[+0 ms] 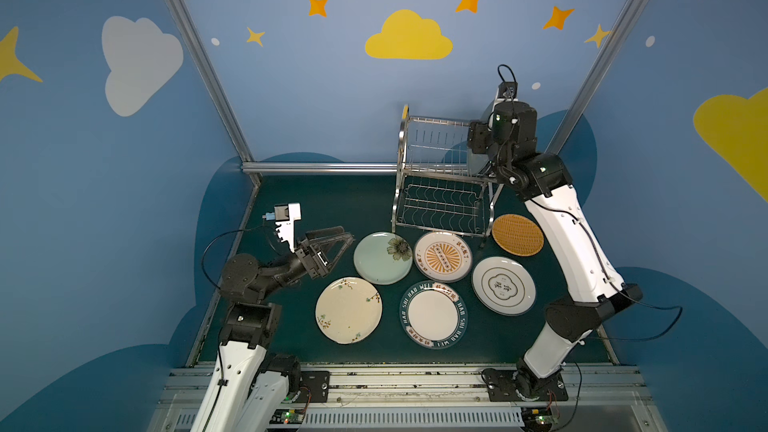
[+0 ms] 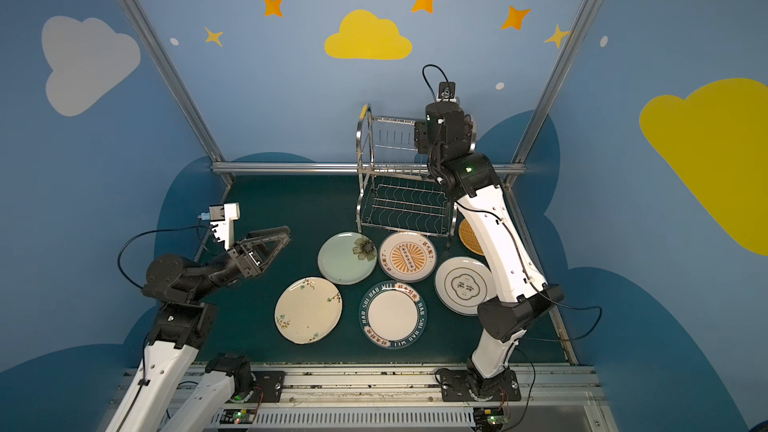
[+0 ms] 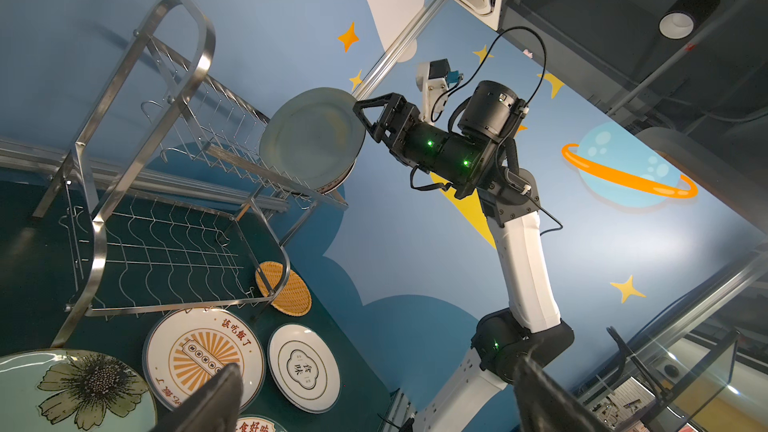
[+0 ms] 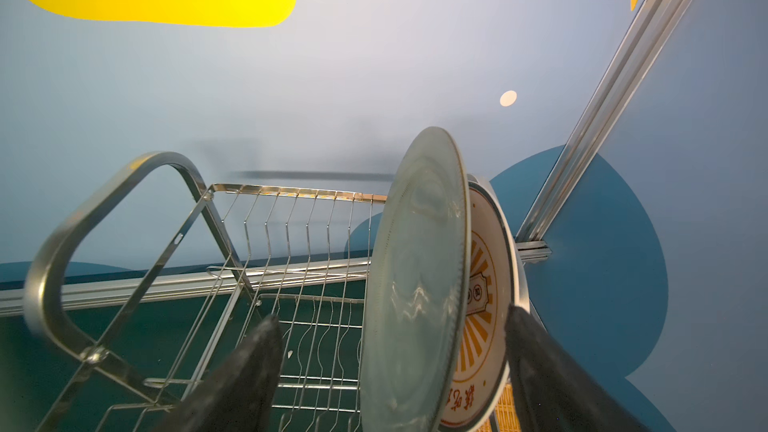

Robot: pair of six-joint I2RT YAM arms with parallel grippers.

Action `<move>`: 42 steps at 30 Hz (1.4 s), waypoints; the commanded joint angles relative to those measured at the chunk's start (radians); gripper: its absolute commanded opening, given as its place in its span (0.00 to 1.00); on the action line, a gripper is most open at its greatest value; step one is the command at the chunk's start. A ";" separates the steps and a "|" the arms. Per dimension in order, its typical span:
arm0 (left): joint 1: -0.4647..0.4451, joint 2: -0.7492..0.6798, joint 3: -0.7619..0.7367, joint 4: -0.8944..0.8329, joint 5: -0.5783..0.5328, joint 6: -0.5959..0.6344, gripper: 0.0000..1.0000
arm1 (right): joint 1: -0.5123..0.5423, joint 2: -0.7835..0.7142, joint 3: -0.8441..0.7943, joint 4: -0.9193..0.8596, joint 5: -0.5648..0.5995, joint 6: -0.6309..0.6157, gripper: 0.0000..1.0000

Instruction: Load the plates into the dish rack

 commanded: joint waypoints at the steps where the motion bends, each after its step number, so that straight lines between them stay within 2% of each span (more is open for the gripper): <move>1: 0.004 -0.003 -0.004 0.010 0.011 0.009 1.00 | 0.019 -0.057 -0.011 -0.010 -0.050 -0.005 0.85; 10: 0.006 0.024 0.013 -0.061 -0.015 0.044 1.00 | 0.059 -0.250 -0.240 0.000 -0.179 0.026 0.90; 15: -0.007 0.049 0.034 -0.179 -0.094 0.091 1.00 | 0.091 -0.360 -0.424 0.003 -0.271 0.071 0.91; 17: -0.025 0.059 0.050 -0.287 -0.156 0.137 1.00 | 0.098 -0.410 -0.512 0.017 -0.314 0.091 0.92; 19: -0.029 0.069 0.089 -0.504 -0.256 0.180 1.00 | 0.106 -0.470 -0.621 0.038 -0.356 0.112 0.92; 23: -0.028 0.058 0.090 -0.819 -0.446 0.148 1.00 | 0.121 -0.587 -0.851 0.110 -0.442 0.145 0.92; 27: -0.006 0.063 0.074 -1.101 -0.565 0.117 1.00 | 0.134 -0.661 -1.062 0.202 -0.522 0.171 0.92; 32: -0.001 -0.037 -0.069 -1.189 -0.674 -0.014 1.00 | 0.136 -0.690 -1.243 0.330 -0.612 0.188 0.92; 36: -0.001 -0.101 -0.164 -1.173 -0.762 -0.125 0.97 | 0.136 -0.692 -1.331 0.409 -0.651 0.203 0.92; 42: 0.000 -0.056 -0.289 -1.079 -0.740 -0.210 0.94 | 0.136 -0.692 -1.412 0.503 -0.698 0.231 0.92</move>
